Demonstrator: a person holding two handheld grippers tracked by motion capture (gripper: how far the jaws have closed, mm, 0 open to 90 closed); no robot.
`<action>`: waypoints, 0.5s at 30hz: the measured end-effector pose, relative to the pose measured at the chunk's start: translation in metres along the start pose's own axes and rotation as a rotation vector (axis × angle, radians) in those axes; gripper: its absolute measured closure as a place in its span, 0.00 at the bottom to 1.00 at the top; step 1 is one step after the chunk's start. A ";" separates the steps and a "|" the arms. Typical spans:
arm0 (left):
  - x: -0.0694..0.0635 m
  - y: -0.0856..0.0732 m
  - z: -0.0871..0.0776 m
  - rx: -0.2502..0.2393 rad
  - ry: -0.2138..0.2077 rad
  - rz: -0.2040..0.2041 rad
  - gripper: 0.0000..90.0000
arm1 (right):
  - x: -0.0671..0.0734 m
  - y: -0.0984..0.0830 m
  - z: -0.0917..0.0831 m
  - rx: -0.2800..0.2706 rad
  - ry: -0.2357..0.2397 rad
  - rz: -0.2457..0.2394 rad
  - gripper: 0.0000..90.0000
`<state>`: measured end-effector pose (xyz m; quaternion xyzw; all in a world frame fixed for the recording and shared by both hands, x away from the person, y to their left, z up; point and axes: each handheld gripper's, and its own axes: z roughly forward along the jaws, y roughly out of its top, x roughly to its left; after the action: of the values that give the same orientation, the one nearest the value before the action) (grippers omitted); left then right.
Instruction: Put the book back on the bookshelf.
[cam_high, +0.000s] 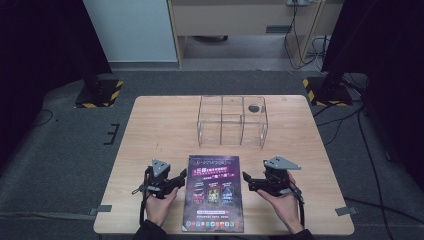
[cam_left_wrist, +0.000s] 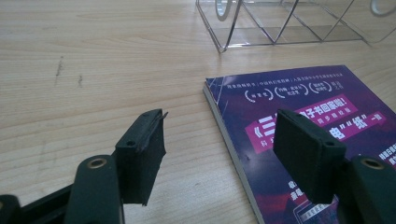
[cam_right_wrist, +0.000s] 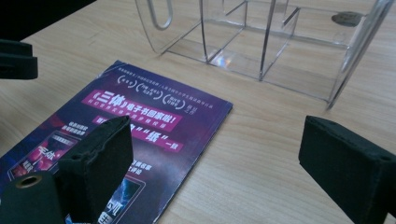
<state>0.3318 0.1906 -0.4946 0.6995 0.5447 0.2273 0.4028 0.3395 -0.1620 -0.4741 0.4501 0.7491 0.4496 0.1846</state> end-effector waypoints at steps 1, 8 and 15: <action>0.000 0.000 0.001 0.004 -0.001 0.002 0.37 | 0.001 -0.001 0.001 0.003 -0.001 -0.005 0.12; -0.003 -0.005 0.008 0.023 -0.023 0.000 0.38 | 0.005 -0.007 0.007 0.024 0.011 -0.014 0.12; -0.010 -0.009 0.016 0.058 -0.039 0.002 0.39 | 0.012 -0.012 0.013 0.047 0.033 -0.033 0.13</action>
<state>0.3354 0.1773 -0.5097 0.7156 0.5424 0.1984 0.3928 0.3355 -0.1474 -0.4898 0.4344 0.7697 0.4362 0.1693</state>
